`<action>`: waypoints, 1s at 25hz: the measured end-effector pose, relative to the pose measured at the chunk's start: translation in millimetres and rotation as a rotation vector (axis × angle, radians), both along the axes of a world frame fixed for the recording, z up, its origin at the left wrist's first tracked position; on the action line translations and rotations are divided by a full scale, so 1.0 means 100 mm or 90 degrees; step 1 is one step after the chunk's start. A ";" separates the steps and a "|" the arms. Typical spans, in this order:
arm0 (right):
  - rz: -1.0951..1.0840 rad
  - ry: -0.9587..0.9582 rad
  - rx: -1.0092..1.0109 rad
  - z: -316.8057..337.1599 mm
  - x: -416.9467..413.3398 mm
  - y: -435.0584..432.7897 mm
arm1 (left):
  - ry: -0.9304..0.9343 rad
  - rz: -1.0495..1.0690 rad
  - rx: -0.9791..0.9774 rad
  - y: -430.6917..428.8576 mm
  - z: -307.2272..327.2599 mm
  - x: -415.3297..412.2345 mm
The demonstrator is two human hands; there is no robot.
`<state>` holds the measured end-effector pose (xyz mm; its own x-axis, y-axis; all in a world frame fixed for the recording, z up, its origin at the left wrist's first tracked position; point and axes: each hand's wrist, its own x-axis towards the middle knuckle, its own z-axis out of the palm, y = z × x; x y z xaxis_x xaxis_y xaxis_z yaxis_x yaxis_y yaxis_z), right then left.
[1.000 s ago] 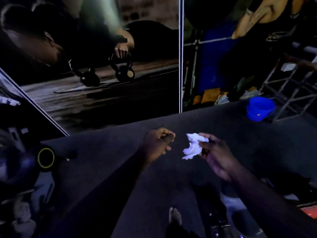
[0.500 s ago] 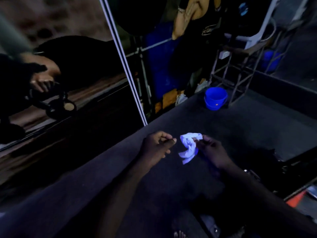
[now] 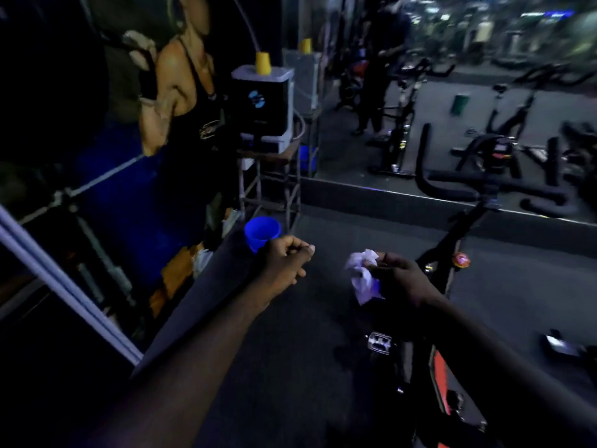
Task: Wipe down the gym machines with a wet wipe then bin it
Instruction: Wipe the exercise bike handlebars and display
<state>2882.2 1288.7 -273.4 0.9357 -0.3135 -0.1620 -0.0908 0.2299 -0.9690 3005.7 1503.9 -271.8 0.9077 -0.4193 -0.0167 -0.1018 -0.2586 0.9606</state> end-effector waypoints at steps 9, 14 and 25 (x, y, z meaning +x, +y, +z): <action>-0.310 -0.022 -0.076 0.14 0.23 -1.15 | -0.041 -0.267 0.006 -1.64 0.23 0.99; -0.342 -0.018 -0.061 0.17 0.80 -2.16 | -0.024 -0.308 0.036 -2.84 0.23 1.68; -0.466 0.092 -0.410 0.43 2.47 -3.99 | 0.102 -0.245 -0.022 -4.58 0.10 3.13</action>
<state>3129.0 889.8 -230.7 0.4596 -0.8763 0.1446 -0.2644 -0.2904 -0.9197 3318.7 1045.7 -261.4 0.6712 -0.7306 -0.1250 -0.0330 -0.1980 0.9796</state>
